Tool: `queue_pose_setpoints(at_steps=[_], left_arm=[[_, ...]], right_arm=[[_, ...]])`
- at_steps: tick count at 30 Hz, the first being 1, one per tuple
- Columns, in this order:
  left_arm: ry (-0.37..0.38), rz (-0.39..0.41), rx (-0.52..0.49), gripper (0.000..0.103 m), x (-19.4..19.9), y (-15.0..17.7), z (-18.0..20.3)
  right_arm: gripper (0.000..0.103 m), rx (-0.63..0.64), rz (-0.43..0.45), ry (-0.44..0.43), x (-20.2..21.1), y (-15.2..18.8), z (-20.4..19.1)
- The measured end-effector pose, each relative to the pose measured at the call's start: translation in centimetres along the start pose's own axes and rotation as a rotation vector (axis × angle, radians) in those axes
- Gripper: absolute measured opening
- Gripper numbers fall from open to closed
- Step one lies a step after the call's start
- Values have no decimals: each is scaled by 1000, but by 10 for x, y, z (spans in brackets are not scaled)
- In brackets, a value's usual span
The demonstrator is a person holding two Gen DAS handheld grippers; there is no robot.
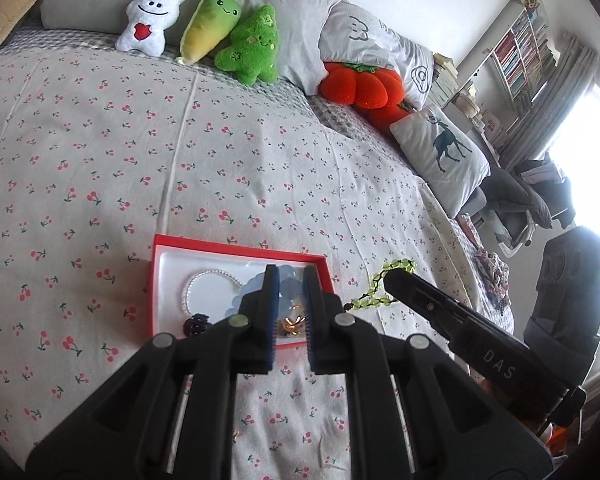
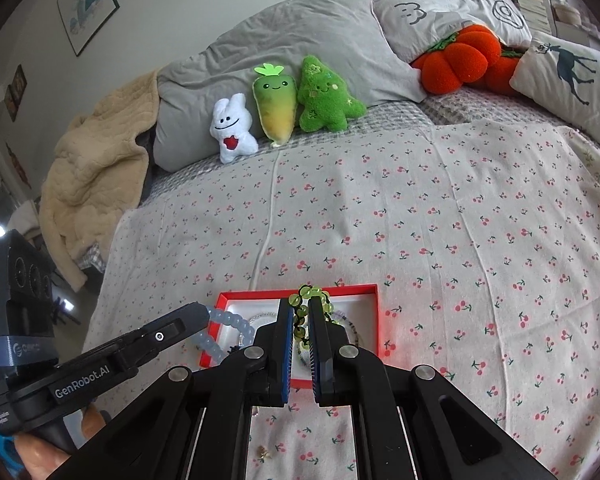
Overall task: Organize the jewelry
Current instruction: 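Carry both items to the red box and open the left tool, then lower the green keychain into the box and open the right tool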
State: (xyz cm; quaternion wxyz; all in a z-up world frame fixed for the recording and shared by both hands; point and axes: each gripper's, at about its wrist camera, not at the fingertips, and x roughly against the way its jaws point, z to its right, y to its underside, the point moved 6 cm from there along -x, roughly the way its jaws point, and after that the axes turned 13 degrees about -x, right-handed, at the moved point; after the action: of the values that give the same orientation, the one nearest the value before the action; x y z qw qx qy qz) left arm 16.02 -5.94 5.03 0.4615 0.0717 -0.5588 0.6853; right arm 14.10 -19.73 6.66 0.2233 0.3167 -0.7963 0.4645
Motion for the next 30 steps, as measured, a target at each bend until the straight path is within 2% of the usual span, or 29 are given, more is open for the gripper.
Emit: queue_pose_setpoints(at_steps=[2,9,16,17,19,24,26,28,30], left_arm=[[4,16,-6,13,-4,-1,0],[-135,-36,-32,13,-22,12,-34],[-211,-92,-55,15,-25,21,-53],[-215,-94,-56,17,-22,22,-54],[-232,-97,-58,28,-16,22,-55],[-284,-117,-49,37,1,27,-66],[-312,-134,-39,45,7,32,-72],[-354,-164,-29,54,10,38,-79],[-389,-201,-17,54,11,46,-87]], right_arm=[[7,-11,12,-9,3,-4,1],[7,-13,24,-19,4,-8,0],[7,3,10,-26,-6,-8,-13],[7,5,8,-29,-8,-8,-16],[7,8,0,-41,-12,-7,-24],[7,34,-32,-113,-21,-1,-48],[7,29,-68,-143,-31,6,-52],[7,36,-106,-134,-44,14,-52],[7,64,-123,-83,-56,22,-49]])
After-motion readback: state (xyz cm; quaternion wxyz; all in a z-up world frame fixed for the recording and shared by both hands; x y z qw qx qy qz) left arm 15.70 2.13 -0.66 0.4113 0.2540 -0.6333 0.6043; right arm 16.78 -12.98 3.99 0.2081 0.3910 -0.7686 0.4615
